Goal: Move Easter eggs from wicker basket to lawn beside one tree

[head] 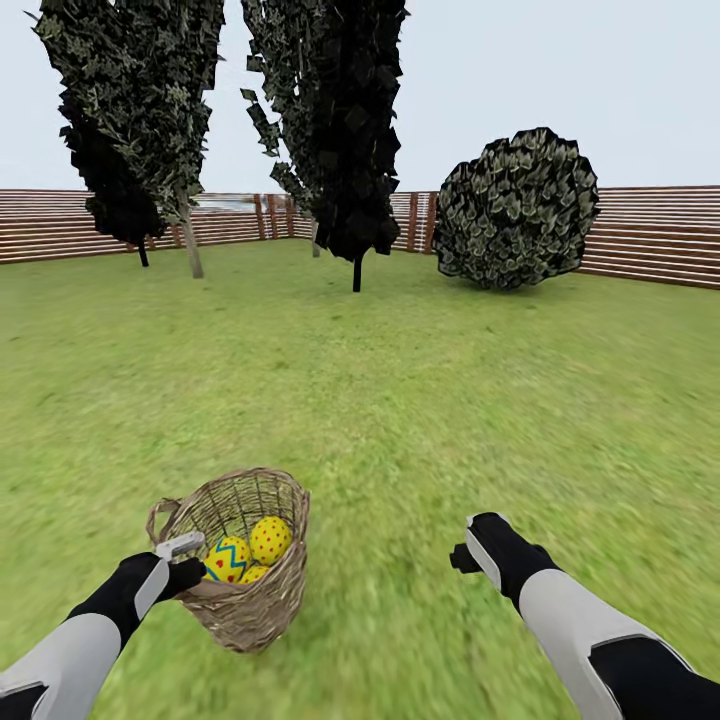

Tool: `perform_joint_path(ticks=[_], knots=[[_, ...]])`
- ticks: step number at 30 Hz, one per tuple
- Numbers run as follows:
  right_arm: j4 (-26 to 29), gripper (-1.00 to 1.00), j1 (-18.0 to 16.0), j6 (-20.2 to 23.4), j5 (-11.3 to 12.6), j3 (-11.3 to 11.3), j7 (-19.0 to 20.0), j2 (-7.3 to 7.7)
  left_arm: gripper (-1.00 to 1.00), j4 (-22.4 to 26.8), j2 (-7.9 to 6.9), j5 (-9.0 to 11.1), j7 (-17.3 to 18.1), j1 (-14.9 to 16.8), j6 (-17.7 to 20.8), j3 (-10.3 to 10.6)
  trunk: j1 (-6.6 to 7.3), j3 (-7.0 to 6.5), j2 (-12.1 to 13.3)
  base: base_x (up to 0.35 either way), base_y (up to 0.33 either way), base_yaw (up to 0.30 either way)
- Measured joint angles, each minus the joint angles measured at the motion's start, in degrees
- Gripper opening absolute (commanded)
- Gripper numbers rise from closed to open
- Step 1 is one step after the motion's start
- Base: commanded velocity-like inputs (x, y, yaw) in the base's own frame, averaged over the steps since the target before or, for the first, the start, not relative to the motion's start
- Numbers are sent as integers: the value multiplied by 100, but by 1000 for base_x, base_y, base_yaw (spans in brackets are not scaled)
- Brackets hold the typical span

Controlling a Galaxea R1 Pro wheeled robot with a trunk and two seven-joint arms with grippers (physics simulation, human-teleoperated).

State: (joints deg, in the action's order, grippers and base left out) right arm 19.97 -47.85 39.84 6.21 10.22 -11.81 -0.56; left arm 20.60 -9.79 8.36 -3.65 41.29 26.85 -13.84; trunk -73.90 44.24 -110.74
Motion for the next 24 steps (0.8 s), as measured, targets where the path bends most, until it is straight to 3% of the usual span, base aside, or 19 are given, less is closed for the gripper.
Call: perform_joint_path(ticks=[16, 24], knots=[[0, 100, 2, 0, -1, 0, 1, -9, -100, -7, 26, -7, 0, 0, 0, 3, 352, -287, 642, 0, 0, -1], [3, 100, 2, 11, 4, 8, 1, -15, -100, -4, 38, 24, -7, 1, -58, -4, 418, -341, 764, 0, 0, -267]])
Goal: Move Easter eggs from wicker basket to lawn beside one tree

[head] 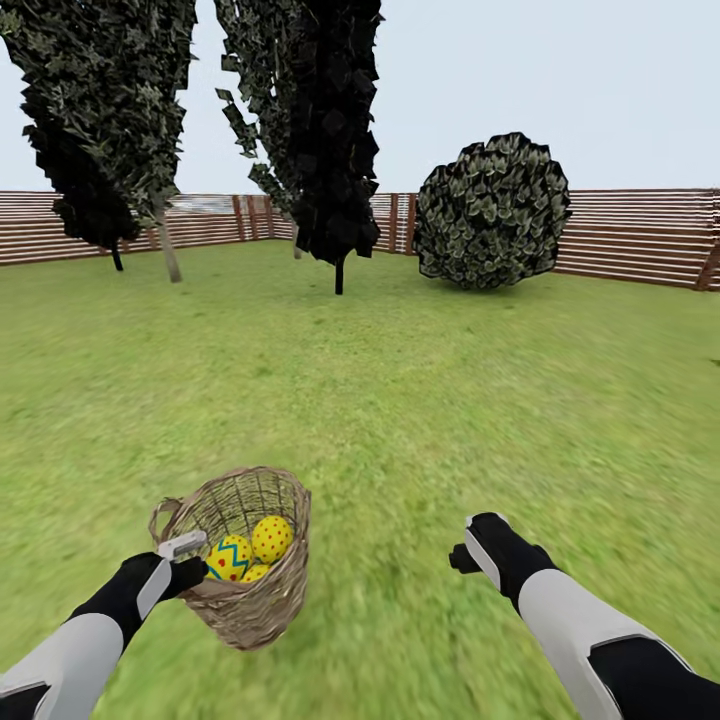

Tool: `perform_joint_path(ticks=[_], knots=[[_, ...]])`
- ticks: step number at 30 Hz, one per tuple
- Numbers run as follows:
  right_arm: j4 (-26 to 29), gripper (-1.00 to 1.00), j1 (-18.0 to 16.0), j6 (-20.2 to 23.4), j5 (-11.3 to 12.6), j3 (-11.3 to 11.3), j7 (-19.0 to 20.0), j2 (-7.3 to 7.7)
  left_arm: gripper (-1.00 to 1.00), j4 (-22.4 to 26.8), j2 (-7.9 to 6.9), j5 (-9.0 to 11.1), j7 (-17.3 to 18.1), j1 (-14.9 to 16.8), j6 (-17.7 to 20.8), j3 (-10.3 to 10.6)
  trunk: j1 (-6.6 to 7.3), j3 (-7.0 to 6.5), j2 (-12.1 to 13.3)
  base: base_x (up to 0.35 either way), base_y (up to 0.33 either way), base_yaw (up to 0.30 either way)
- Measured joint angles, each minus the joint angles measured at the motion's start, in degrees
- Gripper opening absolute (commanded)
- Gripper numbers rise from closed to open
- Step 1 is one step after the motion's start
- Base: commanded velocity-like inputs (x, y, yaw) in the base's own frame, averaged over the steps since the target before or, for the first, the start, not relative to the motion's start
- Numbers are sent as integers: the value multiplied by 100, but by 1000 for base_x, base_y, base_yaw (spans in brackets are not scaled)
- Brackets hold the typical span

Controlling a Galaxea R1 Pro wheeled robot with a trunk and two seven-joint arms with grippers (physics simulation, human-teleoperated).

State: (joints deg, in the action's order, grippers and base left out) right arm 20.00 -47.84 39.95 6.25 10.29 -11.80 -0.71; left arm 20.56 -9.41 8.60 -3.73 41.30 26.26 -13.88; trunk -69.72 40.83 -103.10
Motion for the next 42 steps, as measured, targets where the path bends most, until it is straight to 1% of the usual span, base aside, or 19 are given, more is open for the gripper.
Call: perform_joint_path(ticks=[7, 42], knots=[[0, 100, 0, 1, 0, -9, 0, 9, -100, 0, 25, -2, 0, 0, 2, 2, 0, 0, 0, 0, 0, -300], [0, 100, -1, 1, 9, -19, 2, 17, -100, 0, 27, -18, 0, 0, -5, 4, 0, -25, 0, 0, 0, -300]])
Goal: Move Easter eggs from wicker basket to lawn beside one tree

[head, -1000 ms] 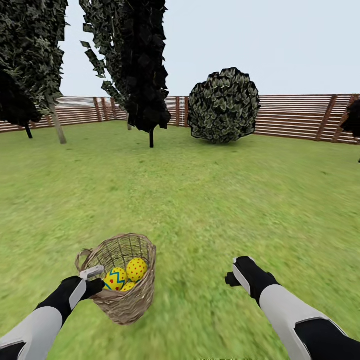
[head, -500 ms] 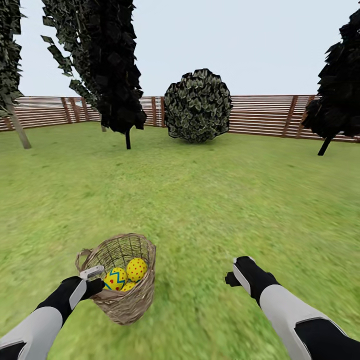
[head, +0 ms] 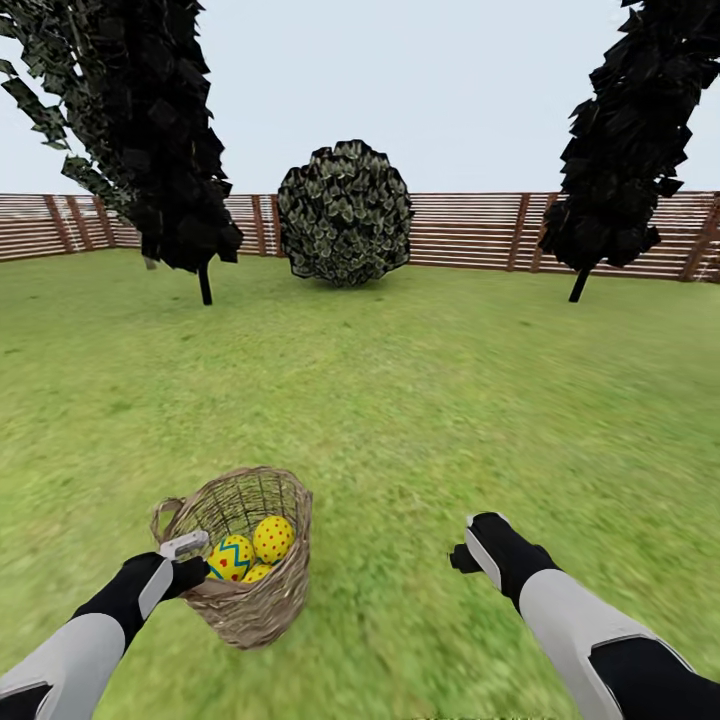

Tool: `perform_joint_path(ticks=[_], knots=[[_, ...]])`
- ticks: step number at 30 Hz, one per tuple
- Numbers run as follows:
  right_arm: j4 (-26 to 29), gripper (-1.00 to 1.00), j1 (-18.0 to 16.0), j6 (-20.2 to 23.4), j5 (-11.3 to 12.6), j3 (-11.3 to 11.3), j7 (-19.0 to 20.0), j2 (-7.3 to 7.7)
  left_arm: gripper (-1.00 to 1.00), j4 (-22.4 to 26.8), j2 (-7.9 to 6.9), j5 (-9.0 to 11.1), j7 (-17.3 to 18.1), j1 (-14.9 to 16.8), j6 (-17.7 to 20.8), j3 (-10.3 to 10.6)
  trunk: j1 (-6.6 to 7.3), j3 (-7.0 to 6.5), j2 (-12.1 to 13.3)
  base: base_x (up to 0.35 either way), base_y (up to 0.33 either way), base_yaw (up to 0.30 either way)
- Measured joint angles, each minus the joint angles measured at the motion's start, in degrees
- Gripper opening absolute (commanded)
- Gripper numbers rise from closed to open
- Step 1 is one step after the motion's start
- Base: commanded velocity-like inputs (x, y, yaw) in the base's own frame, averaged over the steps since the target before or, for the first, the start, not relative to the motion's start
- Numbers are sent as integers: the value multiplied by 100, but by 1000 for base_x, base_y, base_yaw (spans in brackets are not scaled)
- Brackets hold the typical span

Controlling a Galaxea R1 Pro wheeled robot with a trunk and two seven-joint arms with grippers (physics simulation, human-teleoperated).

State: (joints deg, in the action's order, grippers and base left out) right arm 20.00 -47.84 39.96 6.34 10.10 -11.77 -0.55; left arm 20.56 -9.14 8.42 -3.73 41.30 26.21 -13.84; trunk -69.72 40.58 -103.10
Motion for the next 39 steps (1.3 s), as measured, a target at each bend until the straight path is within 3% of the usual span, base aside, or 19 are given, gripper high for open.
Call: perform_joint_path(ticks=[29, 32, 34, 35, 36, 37, 38, 39], knots=[[-1, 100, 0, 0, 65, -28, 45, 62, -100, -9, 28, 13, 64, 0, -4, -8, 0, -57, 0, 0, 0, -300], [-4, 100, -1, 12, 91, -31, 45, 166, -100, -429, 22, 9, 55, -3, -8, 8, 0, -65, 0, 0, 0, -300], [-14, 100, -3, 15, 79, -30, 208, 182, -100, -387, 146, -37, 59, -5, -23, 2, 0, -73, 0, 0, 0, -300], [-13, 100, 0, 8, 73, -20, 268, 177, -100, -483, 208, 170, 62, -10, -66, 26, 0, -74, 0, 0, 0, -300], [-14, 100, -1, 2, 72, -20, 268, 180, -100, -693, 200, 171, 73, -9, -280, -71, 0, -77, 0, 0, 0, -300], [-21, 100, -2, -1, 74, -32, 270, 230, -100, -888, 132, -55, 67, -13, -500, -81, 0, -78, 0, 0, 0, -300], [-27, 100, 0, -1, 77, -31, 276, 317, -100, -968, 75, -111, 40, -16, -593, 57, 0, -80, 0, 0, 0, -300], [-45, 100, 1, 2, 141, -31, 281, 331, -100, -1011, 128, -129, 24, -15, -630, 26, 0, -83, 0, 0, 0, -300]])
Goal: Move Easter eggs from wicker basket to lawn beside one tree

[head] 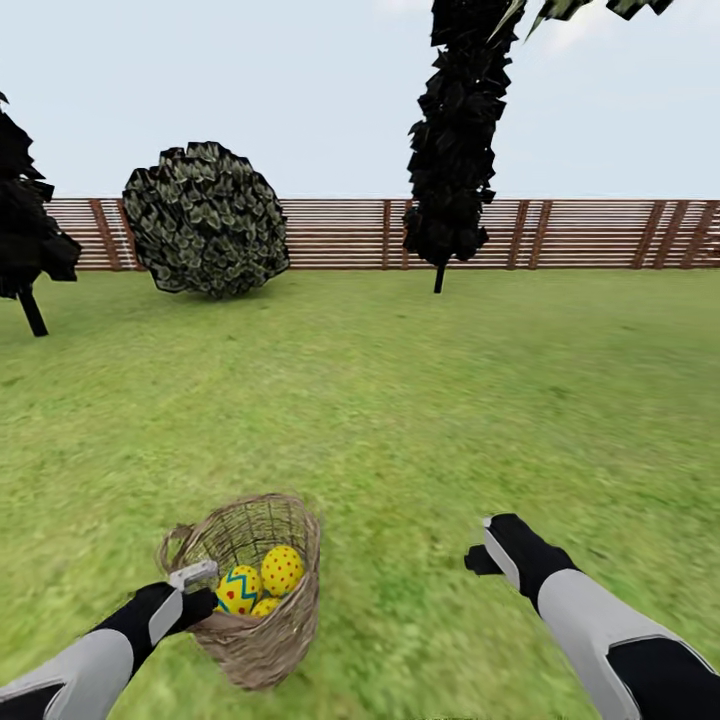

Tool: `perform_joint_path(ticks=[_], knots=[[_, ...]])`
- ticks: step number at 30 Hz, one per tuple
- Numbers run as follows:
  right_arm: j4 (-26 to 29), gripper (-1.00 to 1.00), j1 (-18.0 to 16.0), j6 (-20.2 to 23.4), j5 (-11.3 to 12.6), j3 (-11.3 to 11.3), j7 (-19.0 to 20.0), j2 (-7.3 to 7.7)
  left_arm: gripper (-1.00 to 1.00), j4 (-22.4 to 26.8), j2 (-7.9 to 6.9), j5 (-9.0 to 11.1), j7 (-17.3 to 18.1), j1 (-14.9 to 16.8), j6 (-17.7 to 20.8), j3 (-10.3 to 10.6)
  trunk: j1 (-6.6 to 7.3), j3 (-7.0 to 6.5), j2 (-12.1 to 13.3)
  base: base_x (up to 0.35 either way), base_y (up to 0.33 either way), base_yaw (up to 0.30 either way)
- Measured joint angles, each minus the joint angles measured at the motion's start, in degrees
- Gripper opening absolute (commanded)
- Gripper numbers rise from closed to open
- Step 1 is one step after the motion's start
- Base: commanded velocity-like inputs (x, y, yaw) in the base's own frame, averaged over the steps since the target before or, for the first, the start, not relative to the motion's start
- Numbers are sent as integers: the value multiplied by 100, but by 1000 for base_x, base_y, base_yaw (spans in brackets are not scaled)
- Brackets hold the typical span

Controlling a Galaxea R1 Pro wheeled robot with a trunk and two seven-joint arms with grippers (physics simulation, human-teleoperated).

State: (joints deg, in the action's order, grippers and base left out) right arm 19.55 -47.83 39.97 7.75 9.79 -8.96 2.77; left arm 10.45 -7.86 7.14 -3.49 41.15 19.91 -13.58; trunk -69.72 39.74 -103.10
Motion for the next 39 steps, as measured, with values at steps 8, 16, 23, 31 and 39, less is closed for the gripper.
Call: perform_joint_path(ticks=[8, 16, 23, 31, 39], knots=[[1027, 100, -1, 528, 5, 0, 86, -32, -100, 530, 331, 138, 37, 4, -195, 21, -1, -23, 1, 0, 0, -300], [984, 100, -3, 540, 231, 39, 116, -83, -100, 1329, 862, 187, -24, 14, -126, 36, 0, -51, 0, 0, 0, -300], [981, 100, -2, 527, 235, 15, 117, 100, -100, 1294, 863, 97, -45, 13, -110, 16, 0, -72, 0, 0, 0, -300], [973, 100, -3, 516, 267, 11, 124, 110, -100, 1285, 875, 95, -25, 14, -109, 9, 0, -93, 0, 0, 0, -300], [973, 100, -3, 507, 253, 15, 122, 109, -100, 1042, 916, 86, -26, 14, -125, 23, 0, -93, 0, 0, 0, -300]])
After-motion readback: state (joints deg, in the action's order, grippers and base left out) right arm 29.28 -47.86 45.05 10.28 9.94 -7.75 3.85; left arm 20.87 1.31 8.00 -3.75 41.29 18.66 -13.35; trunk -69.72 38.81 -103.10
